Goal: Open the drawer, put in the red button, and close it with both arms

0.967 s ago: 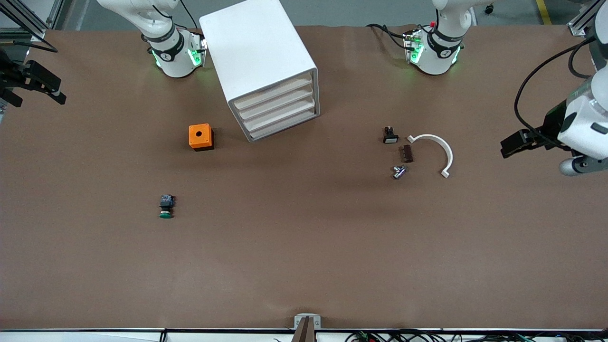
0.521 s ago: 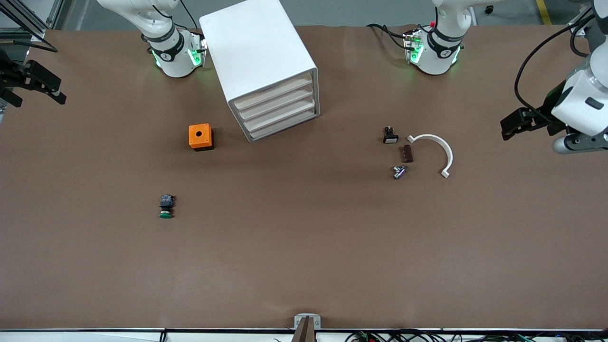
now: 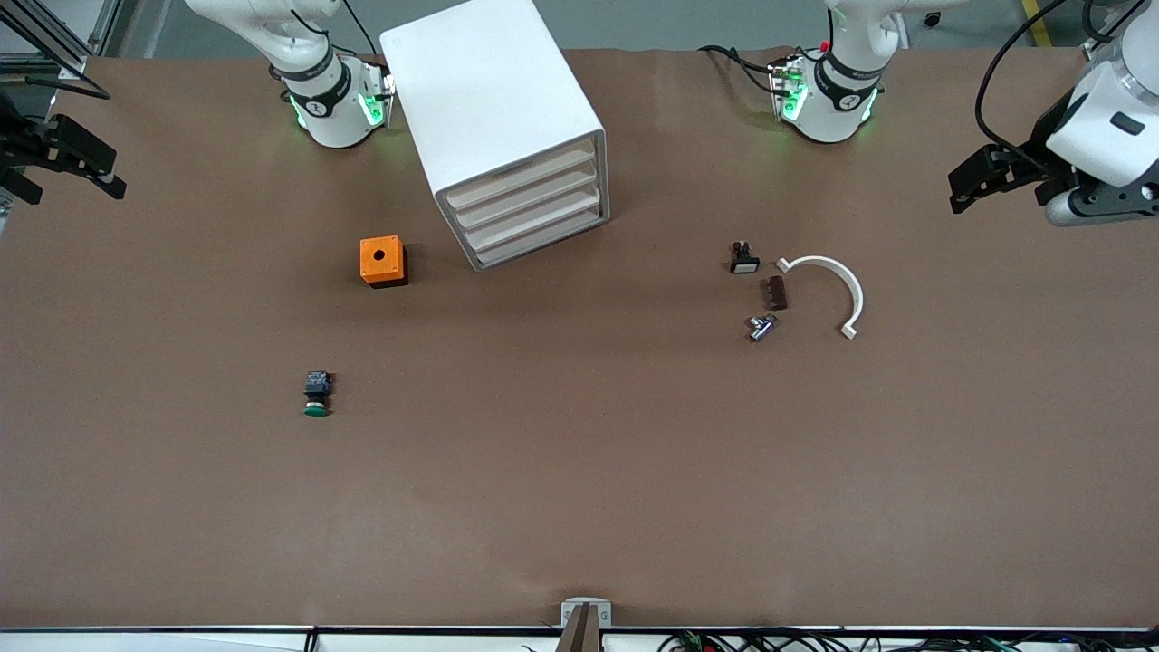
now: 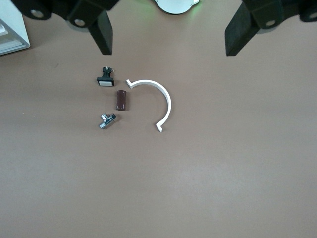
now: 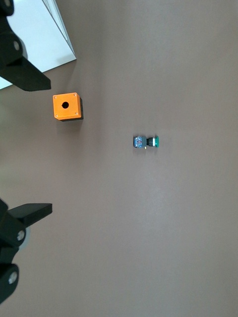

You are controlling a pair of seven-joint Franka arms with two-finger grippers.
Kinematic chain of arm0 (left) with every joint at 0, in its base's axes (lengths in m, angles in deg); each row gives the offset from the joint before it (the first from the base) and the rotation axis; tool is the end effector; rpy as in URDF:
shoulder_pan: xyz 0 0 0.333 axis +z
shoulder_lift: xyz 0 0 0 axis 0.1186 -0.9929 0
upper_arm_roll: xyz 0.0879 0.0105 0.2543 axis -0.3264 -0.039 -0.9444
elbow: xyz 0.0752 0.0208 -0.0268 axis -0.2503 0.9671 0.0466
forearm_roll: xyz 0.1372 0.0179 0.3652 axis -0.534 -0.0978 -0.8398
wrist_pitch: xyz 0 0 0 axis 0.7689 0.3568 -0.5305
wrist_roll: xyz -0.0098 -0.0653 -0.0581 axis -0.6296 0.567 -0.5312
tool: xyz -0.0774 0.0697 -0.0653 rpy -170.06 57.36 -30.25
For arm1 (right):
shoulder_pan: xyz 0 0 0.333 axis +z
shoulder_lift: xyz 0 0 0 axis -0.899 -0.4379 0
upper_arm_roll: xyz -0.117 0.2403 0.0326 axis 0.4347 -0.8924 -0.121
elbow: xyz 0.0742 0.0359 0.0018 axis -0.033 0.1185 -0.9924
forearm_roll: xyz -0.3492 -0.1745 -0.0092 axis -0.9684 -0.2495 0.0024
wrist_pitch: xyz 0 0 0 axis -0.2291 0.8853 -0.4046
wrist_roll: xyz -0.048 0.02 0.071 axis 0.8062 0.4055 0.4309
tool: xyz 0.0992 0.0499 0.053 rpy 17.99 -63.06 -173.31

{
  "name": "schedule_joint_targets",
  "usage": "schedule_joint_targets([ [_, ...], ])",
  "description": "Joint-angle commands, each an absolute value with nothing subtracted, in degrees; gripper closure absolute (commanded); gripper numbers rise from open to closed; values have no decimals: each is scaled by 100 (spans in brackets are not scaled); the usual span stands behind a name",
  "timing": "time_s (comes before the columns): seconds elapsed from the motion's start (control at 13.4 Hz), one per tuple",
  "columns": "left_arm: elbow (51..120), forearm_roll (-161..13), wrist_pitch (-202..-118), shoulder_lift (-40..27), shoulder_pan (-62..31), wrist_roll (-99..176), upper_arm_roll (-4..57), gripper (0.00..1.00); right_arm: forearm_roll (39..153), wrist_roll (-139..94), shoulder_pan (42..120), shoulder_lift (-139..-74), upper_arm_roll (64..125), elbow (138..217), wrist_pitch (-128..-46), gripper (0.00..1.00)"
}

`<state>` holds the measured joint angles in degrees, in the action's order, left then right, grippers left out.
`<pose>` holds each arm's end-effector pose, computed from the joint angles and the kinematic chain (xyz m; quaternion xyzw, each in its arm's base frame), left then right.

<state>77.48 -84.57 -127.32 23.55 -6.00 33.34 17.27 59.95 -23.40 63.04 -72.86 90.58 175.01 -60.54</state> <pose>0.5150 -0.0736 0.5832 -0.9989 -0.0316 0.0218 0.0269 0.5018 -0.0243 0.6006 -0.9994 -0.0253 -0.0227 0.0089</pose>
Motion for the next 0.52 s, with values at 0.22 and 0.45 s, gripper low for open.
schedule_joint_targets([
  [0.22,8423,-8388,-13162,2922,-638,3435,1640,0,5907,-2396,6236,-7321,8987,17399,-6024,0],
  [0.45,8037,-8379,-13013,2632,-629,3418,1640,0,5907,-2396,6236,-7321,8987,17399,-6024,0],
])
